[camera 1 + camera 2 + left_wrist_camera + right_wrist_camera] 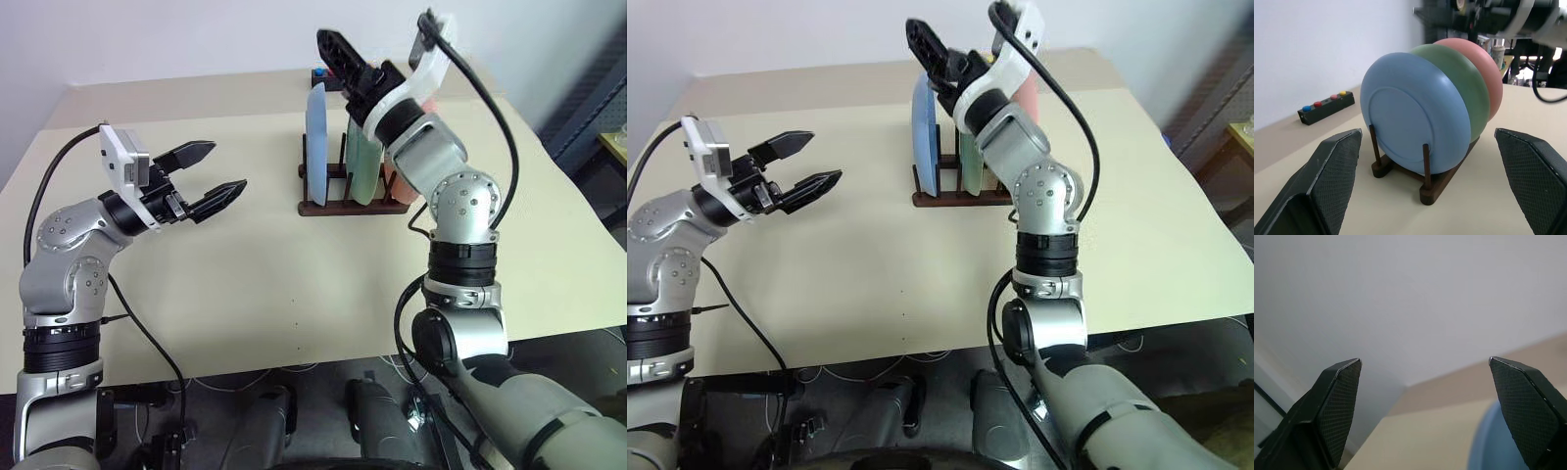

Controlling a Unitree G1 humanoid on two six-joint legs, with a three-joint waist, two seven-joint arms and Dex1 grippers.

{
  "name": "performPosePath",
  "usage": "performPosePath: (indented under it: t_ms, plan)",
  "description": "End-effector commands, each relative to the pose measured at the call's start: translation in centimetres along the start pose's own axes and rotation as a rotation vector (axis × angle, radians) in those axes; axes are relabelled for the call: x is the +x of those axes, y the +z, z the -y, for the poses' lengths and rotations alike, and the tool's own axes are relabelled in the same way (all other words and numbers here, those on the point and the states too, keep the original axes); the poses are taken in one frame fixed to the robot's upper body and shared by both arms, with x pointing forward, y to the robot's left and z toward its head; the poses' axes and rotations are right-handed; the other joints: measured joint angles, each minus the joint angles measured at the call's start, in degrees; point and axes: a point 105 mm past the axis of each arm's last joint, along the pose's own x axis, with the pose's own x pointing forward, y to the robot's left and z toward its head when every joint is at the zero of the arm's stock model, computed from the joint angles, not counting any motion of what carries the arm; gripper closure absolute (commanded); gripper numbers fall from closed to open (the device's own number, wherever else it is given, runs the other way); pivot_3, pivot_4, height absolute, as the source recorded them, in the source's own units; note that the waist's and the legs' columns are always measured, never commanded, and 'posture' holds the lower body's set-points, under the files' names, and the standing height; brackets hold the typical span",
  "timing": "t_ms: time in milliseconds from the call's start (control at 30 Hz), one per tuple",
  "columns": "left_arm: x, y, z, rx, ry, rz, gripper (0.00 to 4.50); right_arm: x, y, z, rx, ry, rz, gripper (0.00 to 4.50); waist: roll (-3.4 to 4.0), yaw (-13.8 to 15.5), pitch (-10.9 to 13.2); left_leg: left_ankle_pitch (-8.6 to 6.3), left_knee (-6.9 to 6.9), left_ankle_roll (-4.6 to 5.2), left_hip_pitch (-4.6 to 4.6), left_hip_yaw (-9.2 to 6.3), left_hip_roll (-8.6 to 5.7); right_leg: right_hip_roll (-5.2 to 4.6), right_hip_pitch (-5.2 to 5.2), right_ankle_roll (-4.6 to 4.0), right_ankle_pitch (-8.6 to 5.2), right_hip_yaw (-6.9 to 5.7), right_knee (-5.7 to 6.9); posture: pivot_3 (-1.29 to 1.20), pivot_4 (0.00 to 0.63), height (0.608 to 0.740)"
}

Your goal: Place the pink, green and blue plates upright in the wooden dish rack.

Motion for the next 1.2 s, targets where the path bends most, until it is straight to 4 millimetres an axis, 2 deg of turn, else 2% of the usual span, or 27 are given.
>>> performPosePath:
  t_ms: [33,133,200,300,433,467,500,633,733,833,933,1033,1067,1200]
  plan:
    - [0.1,1.1,0.1,0.039,-0.01,0.032,0.0,0.0,2.3,-2.7,-0.065,0.107,0.086,0.25,0.0,0.0,0.0,0.0,0.0,0.0,0.0,0.0,0.0,0.0,0.0,0.0,0.0,0.0,0.0,0.0,0.15,0.74]
    - [0.2,1.1,0.1,0.043,-0.019,0.032,0.0,-1.7,4.4,-3.1,-0.214,0.212,0.143,0.25,0.0,0.2,0.0,0.0,0.0,0.0,0.0,0.01,0.0,-0.01,0.01,0.0,0.0,0.0,-0.01,0.0,0.15,0.74]
    - [0.3,0.9,0.3,0.047,-0.035,0.02,0.0,-3.5,3.7,-3.0,-0.374,0.306,0.056,0.25,-0.03,0.7,0.0,0.0,0.01,0.0,-0.02,0.0,-0.01,-0.01,0.05,0.0,0.0,-0.04,-0.08,0.0,0.15,0.74]
    - [0.3,0.6,0.6,0.046,-0.05,0.01,0.0,-5.6,2.5,-2.6,-0.499,0.389,-0.058,0.25,-0.04,0.9,0.0,-0.03,0.06,0.06,-0.02,0.02,-0.01,-0.02,0.14,0.01,0.0,-0.08,-0.17,0.0,0.15,0.74]
    - [0.6,0.3,1.5,0.013,-0.11,-0.002,0.0,-8.7,1.9,-2.2,-0.518,0.471,-0.157,0.25,-0.03,0.5,0.0,-0.03,0.07,0.05,0.01,0.03,0.04,-0.04,0.14,0.0,0.0,-0.06,-0.1,0.0,0.15,0.74]
    - [0.7,0.2,1.5,0.017,-0.106,-0.002,0.53,-9.2,2.0,-1.9,-0.52,0.468,-0.168,0.19,-0.04,0.5,0.0,-0.03,0.07,0.04,0.0,0.03,0.05,-0.05,0.14,0.0,0.0,-0.06,-0.1,0.0,0.15,0.74]
    - [0.8,0.2,1.3,0.023,-0.098,-0.003,0.78,-9.5,2.1,-1.7,-0.526,0.459,-0.173,0.19,-0.04,0.4,0.0,-0.03,0.07,0.05,0.0,0.03,0.06,-0.07,0.14,0.0,0.0,-0.06,-0.12,0.0,0.15,0.74]
    - [1.2,0.2,1.3,0.017,-0.106,0.003,0.78,-9.7,2.1,-1.2,-0.534,0.436,-0.182,0.19,-0.04,0.3,0.0,-0.03,0.07,0.04,0.01,0.03,0.09,-0.08,0.15,-0.03,0.02,-0.06,-0.12,0.0,0.15,0.74]
    - [1.5,0.2,1.4,0.026,-0.108,0.004,0.78,-10.2,2.2,-1.7,-0.525,0.466,-0.182,0.19,-0.04,0.5,0.0,-0.03,0.08,0.04,0.0,0.04,0.09,-0.08,0.15,-0.03,0.02,-0.05,-0.15,0.0,0.15,0.74]
    - [1.5,0.0,1.2,0.001,-0.112,-0.003,0.81,-11.9,1.6,-1.4,-0.487,0.517,-0.293,0.1,-0.05,1.0,0.0,-0.03,0.08,0.04,0.0,0.04,0.09,-0.09,0.16,-0.03,0.02,-0.06,-0.17,0.0,0.15,0.74]
    - [1.3,-0.1,1.1,-0.084,-0.128,-0.009,0.81,-13.1,1.3,-0.9,-0.508,0.522,-0.369,0.1,-0.05,1.7,0.0,-0.04,0.12,0.06,-0.01,0.04,0.09,-0.08,0.21,-0.03,0.02,-0.07,-0.2,0.0,0.15,0.74]
    - [0.9,-0.3,1.3,-0.161,-0.147,-0.028,0.01,-14.2,1.0,-0.6,-0.504,0.528,-0.426,0.0,-0.06,1.8,0.0,-0.05,0.19,0.08,-0.01,0.04,0.1,-0.09,0.24,-0.03,0.02,-0.08,-0.2,0.0,0.15,0.74]
    - [0.8,-0.3,1.4,-0.17,-0.156,-0.034,0.01,-14.7,0.9,-0.6,-0.464,0.536,-0.451,0.0,-0.06,1.8,0.0,-0.06,0.2,0.09,-0.01,0.04,0.1,-0.09,0.24,-0.03,0.02,-0.08,-0.2,0.0,0.15,0.74]
    - [0.3,-0.9,1.7,-0.169,-0.164,-0.074,0.01,-15.7,0.9,0.8,-0.516,0.49,-0.505,0.0,-0.06,1.9,0.0,-0.08,0.21,0.11,-0.01,0.04,0.1,-0.1,0.28,-0.02,0.02,-0.09,-0.25,0.0,0.15,0.74]
